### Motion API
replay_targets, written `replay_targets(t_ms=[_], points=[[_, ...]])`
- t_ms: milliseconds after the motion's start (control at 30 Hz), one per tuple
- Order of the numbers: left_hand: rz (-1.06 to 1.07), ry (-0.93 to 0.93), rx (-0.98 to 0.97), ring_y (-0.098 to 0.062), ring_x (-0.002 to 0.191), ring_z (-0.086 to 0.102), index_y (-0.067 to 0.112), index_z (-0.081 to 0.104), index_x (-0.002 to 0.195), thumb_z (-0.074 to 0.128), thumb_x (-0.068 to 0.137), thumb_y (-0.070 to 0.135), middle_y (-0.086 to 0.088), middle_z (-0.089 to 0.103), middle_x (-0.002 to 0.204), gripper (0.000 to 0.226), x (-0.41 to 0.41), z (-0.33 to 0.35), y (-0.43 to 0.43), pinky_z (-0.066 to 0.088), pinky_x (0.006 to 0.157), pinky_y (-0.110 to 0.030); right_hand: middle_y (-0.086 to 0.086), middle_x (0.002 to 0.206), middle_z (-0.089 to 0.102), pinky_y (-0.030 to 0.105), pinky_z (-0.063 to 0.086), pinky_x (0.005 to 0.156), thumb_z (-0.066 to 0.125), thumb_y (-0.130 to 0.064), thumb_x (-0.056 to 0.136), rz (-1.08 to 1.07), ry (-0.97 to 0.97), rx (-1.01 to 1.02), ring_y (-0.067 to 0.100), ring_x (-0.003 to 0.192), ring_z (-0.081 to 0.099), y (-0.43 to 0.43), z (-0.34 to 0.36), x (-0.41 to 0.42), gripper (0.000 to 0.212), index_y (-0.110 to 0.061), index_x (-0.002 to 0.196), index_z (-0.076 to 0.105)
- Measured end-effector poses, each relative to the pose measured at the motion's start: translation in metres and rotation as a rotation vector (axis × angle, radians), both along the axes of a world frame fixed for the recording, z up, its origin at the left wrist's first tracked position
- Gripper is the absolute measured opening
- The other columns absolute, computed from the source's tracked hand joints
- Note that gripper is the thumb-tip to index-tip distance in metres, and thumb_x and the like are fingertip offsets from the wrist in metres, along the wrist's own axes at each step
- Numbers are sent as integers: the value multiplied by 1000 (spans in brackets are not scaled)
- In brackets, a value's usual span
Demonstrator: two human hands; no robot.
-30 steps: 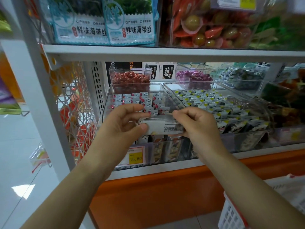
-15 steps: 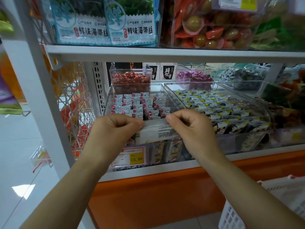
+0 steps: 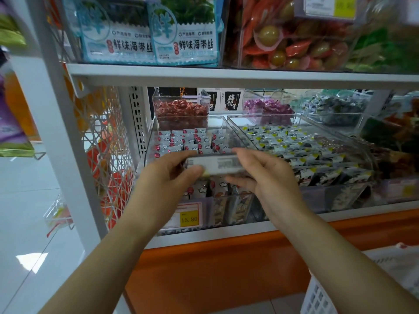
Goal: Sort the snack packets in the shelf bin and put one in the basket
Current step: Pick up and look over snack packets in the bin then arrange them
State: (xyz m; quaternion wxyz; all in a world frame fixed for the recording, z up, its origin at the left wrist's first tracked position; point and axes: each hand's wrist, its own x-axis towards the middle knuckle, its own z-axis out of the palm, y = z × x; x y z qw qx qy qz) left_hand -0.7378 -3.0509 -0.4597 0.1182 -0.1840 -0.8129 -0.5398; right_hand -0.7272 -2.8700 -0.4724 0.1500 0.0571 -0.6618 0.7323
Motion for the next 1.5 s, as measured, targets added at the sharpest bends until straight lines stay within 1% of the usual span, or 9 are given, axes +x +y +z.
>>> replay_targets(t_ms=[67,167,367,500,633,767,1000,1167,1500], points=[[11,-28,79,-3,76,66,15,60,122,55,89,24,5,69,86,35,-4,0,0,54,62,-16,4,105,70,27,57,78,69,-24,75,52,32,-1,14,93,70,-1,-1,-2,45,-15,118,61],[9,-26,80,-2,90,65,15,51,132,51,90,29,9,66,103,44,-8,-4,3,51,71,-13,3,100,70,21,57,71,65,-10,85,-50,93,98,11,85,71,-4,0,-5,26,-18,109,63],[162,286,-747,-13,142,14,22,27,145,22,91,53,4,24,154,63,-20,-17,-3,9,117,-37,0,79,67,23,58,64,65,-13,87,-314,168,166,8,71,68,1,8,-22,5,-17,84,65],[107,252,-1001,-7,144,-7,28,17,147,6,89,57,10,10,157,66,-20,-29,-2,-14,114,-47,8,87,66,43,55,78,68,-18,84,-384,204,468,23,83,65,-4,13,-35,12,-9,87,61],[160,295,-1018,-11,144,0,27,31,142,4,86,58,7,21,154,70,-16,-26,-3,-12,113,-44,-14,80,52,11,42,66,74,-21,79,-339,258,712,-4,73,51,-13,16,-49,23,-17,93,56],[212,325,-1057,-15,144,-1,25,30,142,3,82,59,2,20,154,74,-14,-23,-6,-11,113,-44,-2,91,48,17,33,63,75,-26,77,-250,245,1034,11,81,46,-28,14,-67,31,-9,101,62],[281,284,-1130,-15,143,-18,21,19,147,-14,73,65,2,5,158,92,-21,-27,-15,-17,110,-52,-2,116,64,40,31,98,54,-31,93,15,100,1497,24,120,40,-38,11,-83,24,-27,113,67],[261,261,-1136,-13,143,-18,19,17,147,-15,72,67,2,6,158,95,-25,-30,-17,-19,108,-51,0,123,64,40,35,104,46,-15,94,106,11,1384,19,120,47,-32,22,-89,30,-22,110,70],[241,211,-1088,-14,144,-14,20,22,146,-6,78,67,2,11,157,87,-26,-28,-16,-12,112,-55,4,106,70,25,45,80,59,-6,87,-88,132,1175,11,89,59,-34,26,-117,18,-12,97,73]])
